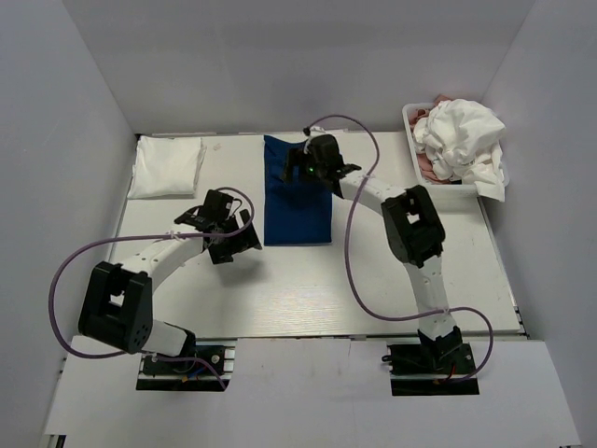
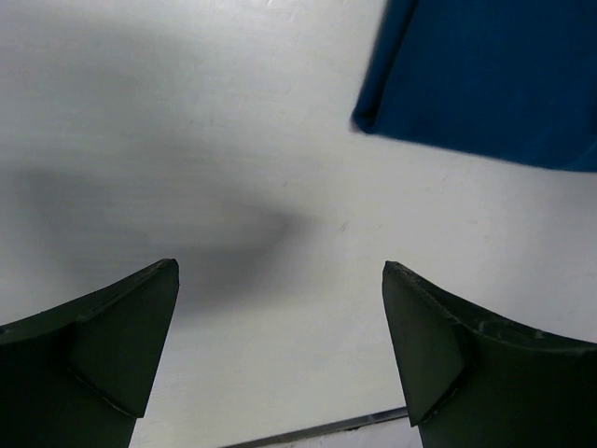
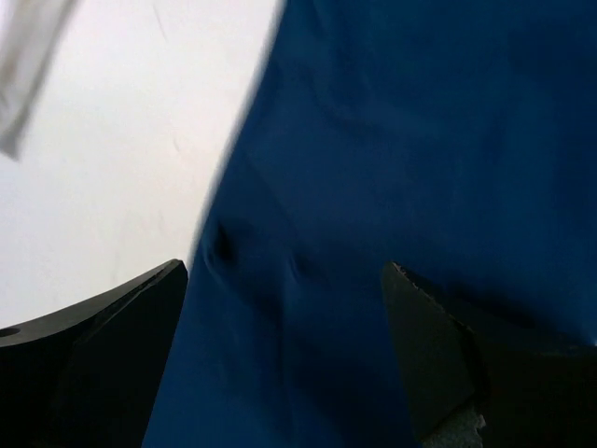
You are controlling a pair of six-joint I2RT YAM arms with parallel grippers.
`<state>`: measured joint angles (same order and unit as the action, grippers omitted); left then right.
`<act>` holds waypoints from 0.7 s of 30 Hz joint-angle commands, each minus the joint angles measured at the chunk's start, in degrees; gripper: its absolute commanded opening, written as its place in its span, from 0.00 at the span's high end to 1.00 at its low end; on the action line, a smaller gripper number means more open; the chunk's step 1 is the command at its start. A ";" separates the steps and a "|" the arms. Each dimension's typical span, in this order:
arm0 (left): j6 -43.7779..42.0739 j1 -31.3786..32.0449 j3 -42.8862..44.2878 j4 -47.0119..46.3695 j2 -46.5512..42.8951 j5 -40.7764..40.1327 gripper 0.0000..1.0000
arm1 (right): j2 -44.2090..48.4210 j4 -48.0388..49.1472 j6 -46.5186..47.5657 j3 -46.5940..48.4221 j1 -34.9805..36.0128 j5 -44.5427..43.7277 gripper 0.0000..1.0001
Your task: Fold and stack the t-shirts
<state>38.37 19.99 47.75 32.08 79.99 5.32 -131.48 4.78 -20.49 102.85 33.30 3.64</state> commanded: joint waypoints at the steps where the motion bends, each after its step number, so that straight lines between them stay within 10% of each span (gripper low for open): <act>1: -1.98 0.14 3.66 -3.50 2.53 0.21 0.00 | 15.85 3.46 0.19 -10.62 0.01 1.90 0.10; 6: -3.13 0.67 5.87 -10.61 9.56 5.57 0.00 | 32.85 11.56 -9.10 -42.58 -0.60 -3.19 0.10; 12: -4.26 1.19 9.56 -10.10 18.53 7.69 0.02 | 43.59 6.13 -10.53 -54.86 -0.96 -3.38 0.10; 21: -4.27 2.42 8.94 -13.27 24.43 10.49 0.63 | 38.93 5.07 -11.50 -55.48 -1.31 -6.01 0.10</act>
<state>34.87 21.30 57.67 18.15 101.91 14.20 -91.02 9.58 -31.20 46.17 32.25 -1.15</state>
